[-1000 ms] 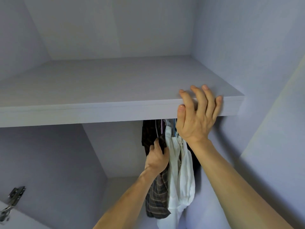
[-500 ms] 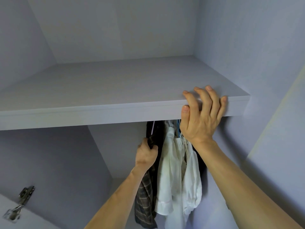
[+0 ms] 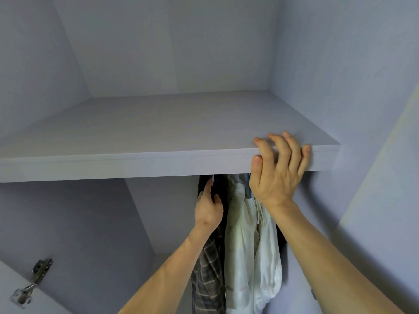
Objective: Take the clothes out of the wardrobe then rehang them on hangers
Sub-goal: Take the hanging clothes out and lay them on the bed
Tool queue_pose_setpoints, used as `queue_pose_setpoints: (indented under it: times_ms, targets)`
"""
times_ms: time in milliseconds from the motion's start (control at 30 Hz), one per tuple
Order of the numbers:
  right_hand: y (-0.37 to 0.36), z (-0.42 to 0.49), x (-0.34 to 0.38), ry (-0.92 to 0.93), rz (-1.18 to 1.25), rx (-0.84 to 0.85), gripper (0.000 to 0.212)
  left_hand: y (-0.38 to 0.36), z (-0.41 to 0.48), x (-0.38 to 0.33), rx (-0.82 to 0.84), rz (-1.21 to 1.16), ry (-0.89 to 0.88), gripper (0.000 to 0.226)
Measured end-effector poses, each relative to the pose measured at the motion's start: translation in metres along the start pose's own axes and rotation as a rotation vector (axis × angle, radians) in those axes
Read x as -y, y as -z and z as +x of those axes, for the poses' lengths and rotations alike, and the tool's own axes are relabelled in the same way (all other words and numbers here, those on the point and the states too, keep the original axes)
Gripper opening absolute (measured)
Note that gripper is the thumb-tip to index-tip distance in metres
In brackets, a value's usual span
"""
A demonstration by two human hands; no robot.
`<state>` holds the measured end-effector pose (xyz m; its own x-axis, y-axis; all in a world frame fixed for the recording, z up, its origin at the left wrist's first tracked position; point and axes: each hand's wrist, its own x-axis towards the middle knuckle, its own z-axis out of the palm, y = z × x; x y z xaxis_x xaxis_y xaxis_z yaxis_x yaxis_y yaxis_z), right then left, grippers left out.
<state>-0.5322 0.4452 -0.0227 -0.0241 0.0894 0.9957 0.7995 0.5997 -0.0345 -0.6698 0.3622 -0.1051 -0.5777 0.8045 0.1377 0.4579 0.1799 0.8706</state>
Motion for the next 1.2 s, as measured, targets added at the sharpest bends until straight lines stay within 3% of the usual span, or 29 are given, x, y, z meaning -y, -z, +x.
queue_pose_setpoints:
  times_ms: [367,600,700,833,1000,1100,1200]
  targets:
    - [0.009,0.002,0.003,-0.005,0.027,0.094,0.038,0.016,-0.034,0.016,-0.048,-0.095,-0.006,0.053]
    - [0.033,-0.047,0.042,-0.108,0.218,0.268,0.068,0.052,-0.118,0.09,0.002,-0.122,0.171,0.051]
    - [0.057,-0.112,0.088,-0.17,0.471,0.595,0.065,0.075,-0.168,0.129,-0.002,-0.104,0.292,0.051]
    - [0.091,-0.192,0.157,-0.415,0.789,1.343,0.069,0.101,-0.259,0.172,-0.03,-0.047,0.417,0.055]
    - [0.141,-0.264,0.244,-0.322,0.994,1.964,0.04,0.118,-0.378,0.19,-0.104,0.082,0.662,0.059]
    - [0.193,-0.294,0.284,-0.107,0.988,2.158,0.032,0.124,-0.458,0.186,-0.21,0.073,0.855,0.059]
    - [0.257,-0.312,0.309,0.34,1.102,2.026,0.038,0.122,-0.537,0.174,-0.294,0.094,1.021,0.049]
